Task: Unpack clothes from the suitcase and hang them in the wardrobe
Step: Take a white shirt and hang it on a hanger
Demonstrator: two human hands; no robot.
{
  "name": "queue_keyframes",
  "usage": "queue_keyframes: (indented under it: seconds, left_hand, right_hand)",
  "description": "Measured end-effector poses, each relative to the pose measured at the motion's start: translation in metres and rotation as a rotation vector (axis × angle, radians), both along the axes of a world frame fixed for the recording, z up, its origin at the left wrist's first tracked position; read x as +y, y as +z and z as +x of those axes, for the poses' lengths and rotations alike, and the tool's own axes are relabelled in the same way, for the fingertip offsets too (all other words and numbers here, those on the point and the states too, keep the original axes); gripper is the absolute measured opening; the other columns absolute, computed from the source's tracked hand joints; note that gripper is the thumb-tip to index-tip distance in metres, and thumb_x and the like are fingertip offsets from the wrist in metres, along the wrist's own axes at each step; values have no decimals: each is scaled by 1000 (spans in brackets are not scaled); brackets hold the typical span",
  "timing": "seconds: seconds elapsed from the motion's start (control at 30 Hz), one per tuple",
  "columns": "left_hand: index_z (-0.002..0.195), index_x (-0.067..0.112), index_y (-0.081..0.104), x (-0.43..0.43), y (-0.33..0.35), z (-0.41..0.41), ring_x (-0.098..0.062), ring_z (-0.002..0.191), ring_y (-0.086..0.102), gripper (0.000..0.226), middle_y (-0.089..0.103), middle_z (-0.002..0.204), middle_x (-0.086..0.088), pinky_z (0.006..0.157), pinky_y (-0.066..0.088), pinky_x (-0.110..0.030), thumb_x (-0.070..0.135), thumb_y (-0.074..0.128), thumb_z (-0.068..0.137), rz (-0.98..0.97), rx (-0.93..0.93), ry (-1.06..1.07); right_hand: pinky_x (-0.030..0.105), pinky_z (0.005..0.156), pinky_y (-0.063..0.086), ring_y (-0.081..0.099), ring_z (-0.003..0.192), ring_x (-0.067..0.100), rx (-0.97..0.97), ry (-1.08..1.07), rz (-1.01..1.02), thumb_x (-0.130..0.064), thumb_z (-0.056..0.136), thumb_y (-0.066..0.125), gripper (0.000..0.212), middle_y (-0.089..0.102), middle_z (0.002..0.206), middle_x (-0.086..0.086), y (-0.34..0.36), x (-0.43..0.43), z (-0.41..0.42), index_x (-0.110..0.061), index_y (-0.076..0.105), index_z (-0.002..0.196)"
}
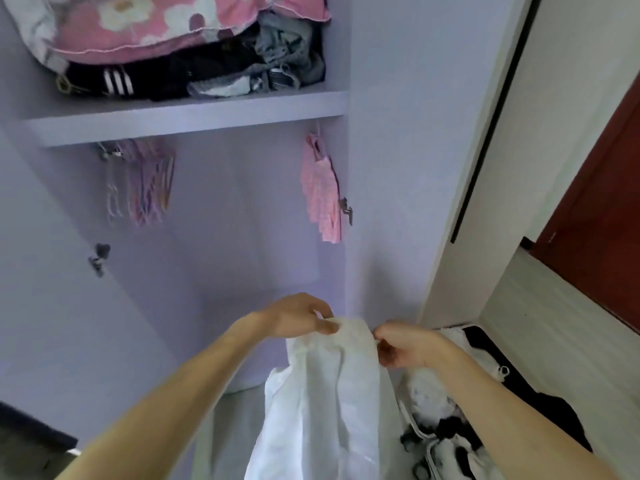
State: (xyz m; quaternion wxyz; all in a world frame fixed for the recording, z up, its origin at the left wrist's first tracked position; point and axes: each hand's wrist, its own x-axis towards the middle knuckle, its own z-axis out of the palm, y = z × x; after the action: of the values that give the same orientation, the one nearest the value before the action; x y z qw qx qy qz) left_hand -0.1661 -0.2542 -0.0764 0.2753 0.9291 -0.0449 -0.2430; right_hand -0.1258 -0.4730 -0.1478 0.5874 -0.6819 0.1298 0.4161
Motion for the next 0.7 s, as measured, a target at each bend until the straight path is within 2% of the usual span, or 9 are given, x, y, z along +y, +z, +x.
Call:
queue_keyframes:
  seconds: [0.07,0.13,0.2,0.3,0.37,0.43,0.5,0.63,0.7]
  left_hand:
    - [90,30,70,39,-9,-7,-14,97,61,28,67,103,7,95,45,-31,56,58,91,-136,-7,222]
    - [94,19,67,71,-22,-11,-21,96,60,28,66,104,-1,88,45,-31,45,56,96,-162,-51,402]
    - [108,20,56,106,-38,-19,-23,103,56,28,58,115,-4,84,44,-30,42,62,91,-61,-68,572]
    - [140,19,28,133,-52,-32,-29,114,52,67,38,133,-13,91,47,-34,35,62,85,-43,54,814]
    - [144,21,20,150,-63,-39,-28,93,63,70,39,123,-13,85,55,-36,25,56,83,-33,70,889]
    - [145,22,18,156,-74,-44,-20,62,65,72,50,113,-11,62,58,-32,20,51,81,-81,99,927]
    - [144,22,17,160,-80,-47,-21,61,69,74,49,119,-10,54,57,-29,24,56,81,-174,138,1011]
    - [138,24,22,166,-85,-47,-25,67,61,79,16,146,-13,73,62,-36,30,69,75,-95,73,1067]
    - [142,20,23,168,-86,-48,-29,73,63,80,24,145,-15,70,62,-38,27,71,78,-135,121,1136]
  right_hand:
    - [24,57,49,52,55,12,-43,-16,56,14,87,36,31,51,63,5,7,36,1,-7,56,75]
    - [28,64,51,56,59,12,-104,-63,146,10,92,40,29,60,68,3,19,65,4,-9,60,82]
    - [32,66,52,59,69,16,-169,-122,232,1,96,48,19,64,79,4,36,100,2,-12,62,94]
    - [36,67,48,59,75,22,-178,-238,388,1,96,50,21,62,82,7,55,137,3,-15,62,90]
    - [30,60,43,57,69,22,-159,-292,476,1,95,49,23,60,78,7,65,165,5,-16,61,88]
    - [26,54,42,58,67,21,-149,-347,547,1,95,50,20,61,77,7,75,181,8,-15,60,90]
    - [29,59,46,61,72,22,-143,-362,591,1,95,52,17,62,82,9,84,194,14,-14,60,91]
    - [36,69,53,62,80,24,-131,-331,668,1,93,54,15,64,84,10,96,207,26,-13,60,90]
    - [33,68,53,62,78,21,-122,-306,720,1,93,53,16,63,82,9,98,208,34,-14,58,87]
